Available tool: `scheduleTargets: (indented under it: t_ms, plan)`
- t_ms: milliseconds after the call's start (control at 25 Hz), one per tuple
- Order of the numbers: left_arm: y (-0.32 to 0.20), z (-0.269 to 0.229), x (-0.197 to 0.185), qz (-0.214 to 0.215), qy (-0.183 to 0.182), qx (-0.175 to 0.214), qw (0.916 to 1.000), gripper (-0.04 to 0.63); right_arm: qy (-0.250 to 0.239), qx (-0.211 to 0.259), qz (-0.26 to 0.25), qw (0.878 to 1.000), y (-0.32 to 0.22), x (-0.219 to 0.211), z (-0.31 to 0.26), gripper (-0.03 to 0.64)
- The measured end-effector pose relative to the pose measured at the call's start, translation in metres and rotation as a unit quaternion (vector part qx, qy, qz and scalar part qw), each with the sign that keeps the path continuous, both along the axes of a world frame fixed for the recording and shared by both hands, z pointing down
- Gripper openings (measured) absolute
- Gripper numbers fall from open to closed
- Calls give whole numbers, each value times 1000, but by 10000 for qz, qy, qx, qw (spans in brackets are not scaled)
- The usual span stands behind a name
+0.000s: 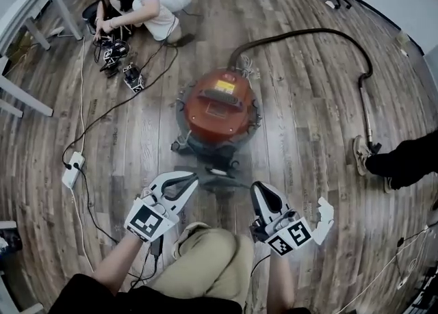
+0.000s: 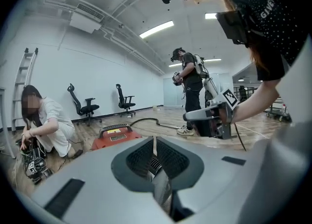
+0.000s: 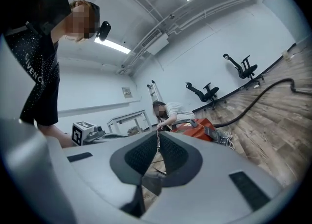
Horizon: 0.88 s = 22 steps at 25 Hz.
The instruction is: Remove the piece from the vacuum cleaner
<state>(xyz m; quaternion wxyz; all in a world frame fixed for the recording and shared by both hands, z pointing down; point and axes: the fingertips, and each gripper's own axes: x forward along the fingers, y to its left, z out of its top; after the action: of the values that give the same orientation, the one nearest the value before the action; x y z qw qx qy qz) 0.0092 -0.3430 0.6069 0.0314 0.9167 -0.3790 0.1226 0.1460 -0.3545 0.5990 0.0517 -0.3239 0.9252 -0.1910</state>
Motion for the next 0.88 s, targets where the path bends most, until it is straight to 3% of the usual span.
scheduleTargets:
  t_ms: [160, 240, 320, 360, 440, 560, 680, 880]
  plan:
    - [4, 21, -2, -19, 275, 457, 9986, 13, 326, 746, -488, 9955, 4, 0, 30, 11]
    - [8, 37, -4, -50, 366, 454, 9983, 59, 430, 1020, -640, 9918, 4, 4, 44, 11]
    - [10, 53, -4, 63, 179, 598, 9980, 133, 478, 1189, -702, 9893, 2, 13, 57, 12]
    - [10, 58, -3, 115, 88, 708, 9974, 172, 472, 1230, -729, 9886, 2, 18, 65, 16]
    - [12, 68, -7, 71, 104, 756, 9971, 230, 358, 1192, -838, 9887, 2, 26, 79, 90]
    - [14, 82, -22, -95, 105, 589, 9982, 265, 276, 1152, -983, 9881, 7, 32, 97, 169]
    - [17, 97, -30, -76, -69, 627, 9980, 265, 448, 1194, -964, 9871, 7, 38, 112, 179]
    - [20, 114, -32, -131, 118, 494, 9986, 264, 849, 969, -1110, 9854, 6, 35, 145, 179]
